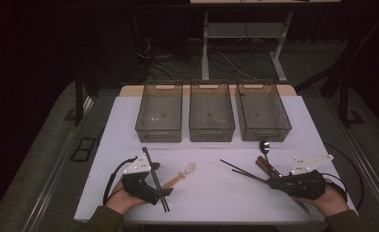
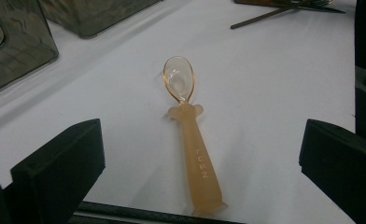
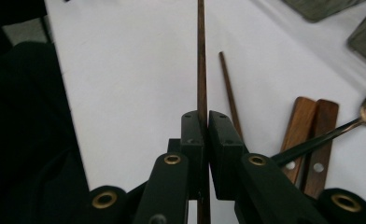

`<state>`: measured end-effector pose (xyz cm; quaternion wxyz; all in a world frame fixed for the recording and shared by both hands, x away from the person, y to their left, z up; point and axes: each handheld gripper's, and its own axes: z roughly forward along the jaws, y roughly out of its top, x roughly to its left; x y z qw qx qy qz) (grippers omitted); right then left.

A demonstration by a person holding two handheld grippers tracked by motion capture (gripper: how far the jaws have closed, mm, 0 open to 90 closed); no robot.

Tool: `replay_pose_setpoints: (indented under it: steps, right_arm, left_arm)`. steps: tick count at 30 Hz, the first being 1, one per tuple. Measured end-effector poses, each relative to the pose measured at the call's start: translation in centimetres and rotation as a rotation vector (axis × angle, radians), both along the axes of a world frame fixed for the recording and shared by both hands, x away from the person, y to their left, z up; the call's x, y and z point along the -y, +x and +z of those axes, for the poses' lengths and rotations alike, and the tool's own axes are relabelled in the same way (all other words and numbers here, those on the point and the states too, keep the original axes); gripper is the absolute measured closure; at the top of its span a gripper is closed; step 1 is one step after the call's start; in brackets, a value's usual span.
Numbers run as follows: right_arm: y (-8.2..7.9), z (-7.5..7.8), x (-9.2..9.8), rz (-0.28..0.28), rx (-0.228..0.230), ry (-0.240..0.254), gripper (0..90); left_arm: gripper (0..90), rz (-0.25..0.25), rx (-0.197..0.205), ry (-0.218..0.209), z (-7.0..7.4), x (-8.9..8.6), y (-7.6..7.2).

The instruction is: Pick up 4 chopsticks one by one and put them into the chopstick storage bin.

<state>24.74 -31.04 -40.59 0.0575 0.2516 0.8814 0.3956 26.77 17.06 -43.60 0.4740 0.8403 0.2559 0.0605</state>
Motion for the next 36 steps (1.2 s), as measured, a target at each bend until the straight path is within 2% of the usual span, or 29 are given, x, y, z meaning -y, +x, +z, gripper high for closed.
replay_pose_setpoints:
  steps: [10,14,17,36]
  right_arm:
    - [0.8,0.8,-2.0,-0.091,-0.008,0.047,85.0]
    - [1.1,0.9,-2.6,-0.112,-0.013,0.044,85.0]
    - [1.3,1.0,-3.0,-0.124,-0.014,0.061,85.0]
    - [2.8,2.1,-5.0,-0.142,-0.004,0.118,84.9]
  left_arm:
    - [0.0,-0.003,-0.003,0.013,-0.3,0.1,0.3]
    - [0.0,0.002,-0.006,0.010,-0.3,0.1,0.3]
    - [0.0,0.005,-0.009,0.010,-0.2,0.1,0.3]
    - [0.0,0.001,-0.005,0.005,-0.1,0.2,0.2]
